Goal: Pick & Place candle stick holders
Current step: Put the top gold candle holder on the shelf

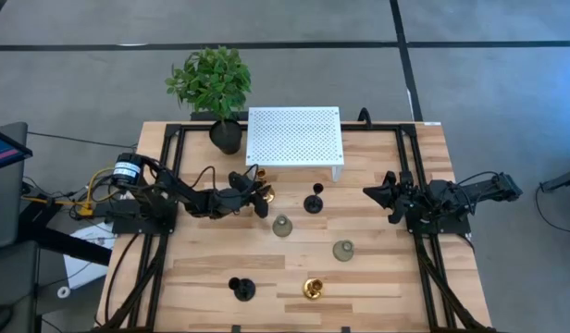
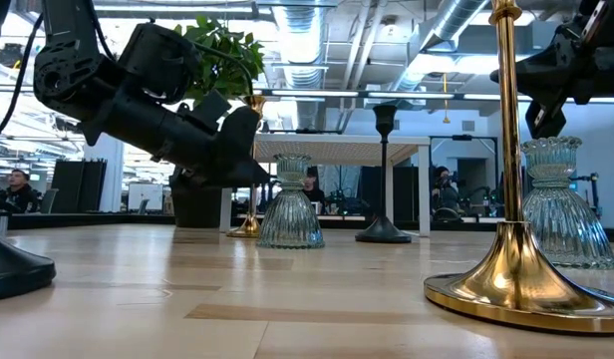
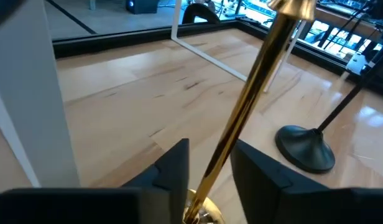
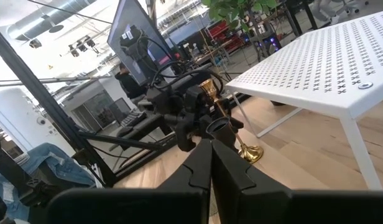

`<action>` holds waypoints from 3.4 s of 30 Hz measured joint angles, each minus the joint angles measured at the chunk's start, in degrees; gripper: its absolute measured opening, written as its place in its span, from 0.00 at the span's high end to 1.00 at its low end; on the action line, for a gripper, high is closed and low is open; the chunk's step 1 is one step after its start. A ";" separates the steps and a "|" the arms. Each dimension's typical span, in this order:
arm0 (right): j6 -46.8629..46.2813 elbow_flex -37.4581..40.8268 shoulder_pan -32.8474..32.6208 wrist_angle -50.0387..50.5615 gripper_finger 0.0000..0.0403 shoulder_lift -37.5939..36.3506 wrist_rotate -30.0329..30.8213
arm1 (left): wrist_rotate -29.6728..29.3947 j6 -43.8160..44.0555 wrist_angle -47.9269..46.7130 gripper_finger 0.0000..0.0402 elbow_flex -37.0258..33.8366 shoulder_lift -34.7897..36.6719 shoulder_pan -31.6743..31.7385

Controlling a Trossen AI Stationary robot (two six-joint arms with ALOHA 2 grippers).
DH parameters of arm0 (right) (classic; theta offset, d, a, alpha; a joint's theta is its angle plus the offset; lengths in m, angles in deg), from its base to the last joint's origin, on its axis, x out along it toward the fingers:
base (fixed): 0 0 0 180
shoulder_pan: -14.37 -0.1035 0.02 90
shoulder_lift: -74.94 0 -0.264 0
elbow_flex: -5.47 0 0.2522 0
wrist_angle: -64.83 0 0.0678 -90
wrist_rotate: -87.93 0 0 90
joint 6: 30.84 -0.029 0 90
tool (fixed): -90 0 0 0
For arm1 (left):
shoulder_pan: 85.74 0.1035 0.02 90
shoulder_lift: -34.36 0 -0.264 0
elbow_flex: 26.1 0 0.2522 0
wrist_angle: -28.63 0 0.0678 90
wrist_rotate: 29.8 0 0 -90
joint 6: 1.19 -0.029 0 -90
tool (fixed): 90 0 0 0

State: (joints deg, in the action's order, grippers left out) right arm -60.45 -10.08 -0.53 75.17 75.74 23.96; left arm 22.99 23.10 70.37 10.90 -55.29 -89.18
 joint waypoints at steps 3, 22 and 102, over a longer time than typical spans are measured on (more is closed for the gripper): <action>0.00 0.01 0.00 0.00 1.00 -0.02 -0.01 | 1.63 0.00 -0.08 0.82 0.00 0.00 0.01; 0.09 0.02 -0.02 0.00 1.00 -0.01 -0.21 | 4.99 -5.21 -1.66 0.96 -0.09 2.48 -1.77; 27.19 -74.25 6.12 6.34 0.95 85.66 -16.08 | 18.01 -18.61 -47.14 0.96 31.15 23.45 -8.70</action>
State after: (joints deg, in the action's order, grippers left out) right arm -33.26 -84.32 5.59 81.51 161.40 7.88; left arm 41.00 4.49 23.23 42.05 -31.84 -97.88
